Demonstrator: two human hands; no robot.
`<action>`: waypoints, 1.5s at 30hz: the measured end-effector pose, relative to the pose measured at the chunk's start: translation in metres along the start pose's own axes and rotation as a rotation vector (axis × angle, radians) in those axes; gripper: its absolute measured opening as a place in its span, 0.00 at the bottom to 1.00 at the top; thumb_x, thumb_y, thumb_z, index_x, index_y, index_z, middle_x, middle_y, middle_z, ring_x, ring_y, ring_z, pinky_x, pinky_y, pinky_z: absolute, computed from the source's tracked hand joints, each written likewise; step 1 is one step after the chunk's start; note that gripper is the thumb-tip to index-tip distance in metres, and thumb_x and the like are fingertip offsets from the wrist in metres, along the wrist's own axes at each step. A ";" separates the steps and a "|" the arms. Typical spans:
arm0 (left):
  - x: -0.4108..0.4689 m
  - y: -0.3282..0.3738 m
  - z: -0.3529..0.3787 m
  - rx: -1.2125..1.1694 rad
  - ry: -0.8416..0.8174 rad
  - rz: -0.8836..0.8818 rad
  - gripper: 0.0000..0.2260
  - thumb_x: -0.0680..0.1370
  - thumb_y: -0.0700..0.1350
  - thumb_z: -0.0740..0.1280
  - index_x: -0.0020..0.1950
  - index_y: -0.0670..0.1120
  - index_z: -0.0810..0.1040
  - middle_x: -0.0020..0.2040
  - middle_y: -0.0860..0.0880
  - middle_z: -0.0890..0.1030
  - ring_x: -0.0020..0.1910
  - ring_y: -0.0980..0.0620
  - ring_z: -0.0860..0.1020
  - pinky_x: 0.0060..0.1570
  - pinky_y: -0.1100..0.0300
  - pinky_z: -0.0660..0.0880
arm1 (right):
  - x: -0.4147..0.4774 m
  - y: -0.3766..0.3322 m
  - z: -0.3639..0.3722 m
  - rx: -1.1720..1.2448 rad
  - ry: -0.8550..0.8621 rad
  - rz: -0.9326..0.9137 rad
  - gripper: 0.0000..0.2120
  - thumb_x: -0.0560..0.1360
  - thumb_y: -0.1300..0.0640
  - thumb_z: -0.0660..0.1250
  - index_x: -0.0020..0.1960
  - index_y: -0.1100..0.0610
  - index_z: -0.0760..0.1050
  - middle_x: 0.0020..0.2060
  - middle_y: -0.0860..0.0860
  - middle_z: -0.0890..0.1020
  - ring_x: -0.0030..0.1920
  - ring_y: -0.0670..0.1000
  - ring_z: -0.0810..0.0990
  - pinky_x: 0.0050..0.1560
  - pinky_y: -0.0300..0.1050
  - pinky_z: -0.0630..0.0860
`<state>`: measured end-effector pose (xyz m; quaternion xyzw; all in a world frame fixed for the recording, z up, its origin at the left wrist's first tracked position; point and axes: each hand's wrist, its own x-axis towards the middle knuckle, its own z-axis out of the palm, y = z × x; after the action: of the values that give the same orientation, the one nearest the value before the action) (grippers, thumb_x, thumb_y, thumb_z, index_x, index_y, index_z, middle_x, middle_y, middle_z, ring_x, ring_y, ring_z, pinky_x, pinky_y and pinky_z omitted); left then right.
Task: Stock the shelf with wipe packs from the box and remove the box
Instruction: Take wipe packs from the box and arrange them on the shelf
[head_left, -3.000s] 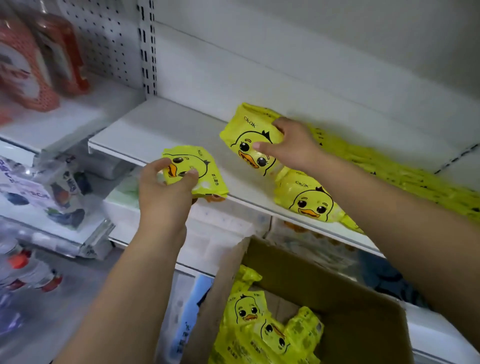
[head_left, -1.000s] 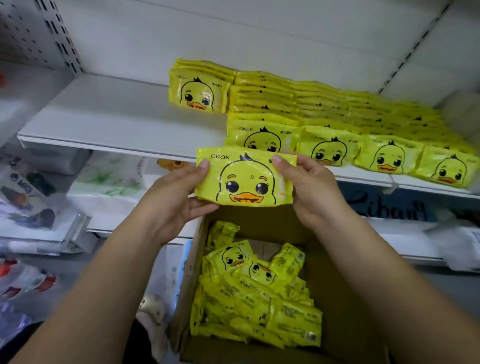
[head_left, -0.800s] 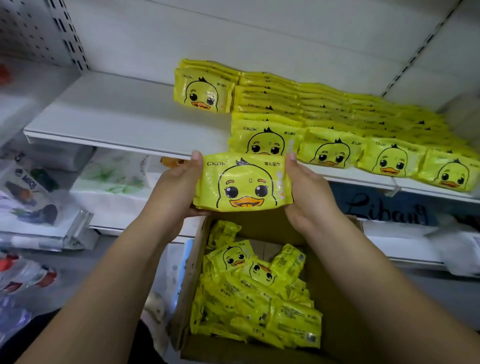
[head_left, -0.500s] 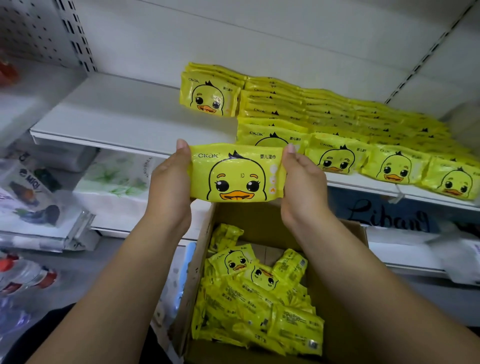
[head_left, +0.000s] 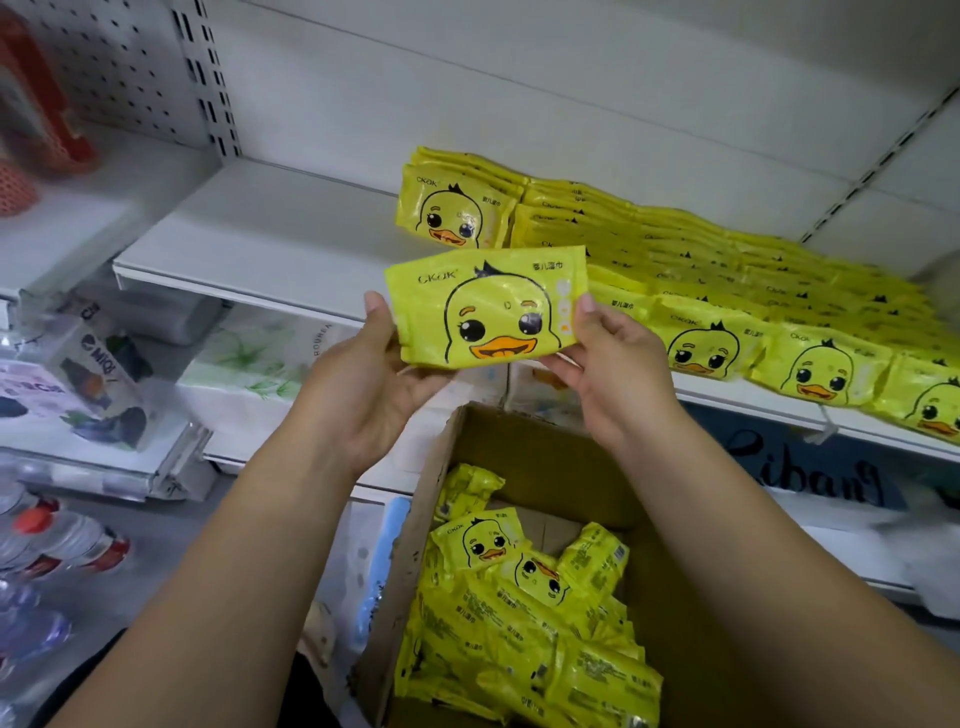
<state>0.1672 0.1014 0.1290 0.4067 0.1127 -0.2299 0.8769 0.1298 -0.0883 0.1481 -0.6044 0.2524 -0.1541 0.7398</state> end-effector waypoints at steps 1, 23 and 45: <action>-0.002 -0.002 -0.001 0.052 -0.004 -0.011 0.22 0.85 0.55 0.56 0.66 0.38 0.75 0.56 0.38 0.85 0.55 0.41 0.85 0.52 0.51 0.83 | 0.002 -0.004 0.002 0.006 0.009 -0.009 0.08 0.83 0.57 0.62 0.49 0.56 0.79 0.49 0.56 0.85 0.53 0.58 0.85 0.49 0.50 0.84; 0.003 0.008 -0.007 0.006 0.229 0.460 0.11 0.86 0.43 0.60 0.49 0.43 0.80 0.40 0.47 0.86 0.43 0.47 0.87 0.43 0.61 0.82 | 0.025 0.002 0.031 -0.291 -0.108 -0.238 0.11 0.81 0.60 0.66 0.62 0.63 0.75 0.46 0.52 0.82 0.45 0.51 0.81 0.46 0.43 0.83; 0.053 0.023 -0.029 0.869 0.453 0.571 0.11 0.84 0.52 0.63 0.62 0.50 0.80 0.52 0.51 0.84 0.50 0.54 0.80 0.50 0.60 0.72 | 0.135 -0.079 0.114 -1.221 -0.697 -0.485 0.17 0.68 0.50 0.80 0.43 0.61 0.78 0.34 0.51 0.78 0.34 0.51 0.73 0.38 0.44 0.69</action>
<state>0.2239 0.1196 0.1054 0.7839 0.0783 0.0842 0.6101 0.3106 -0.0846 0.2156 -0.9606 -0.0968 0.0553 0.2545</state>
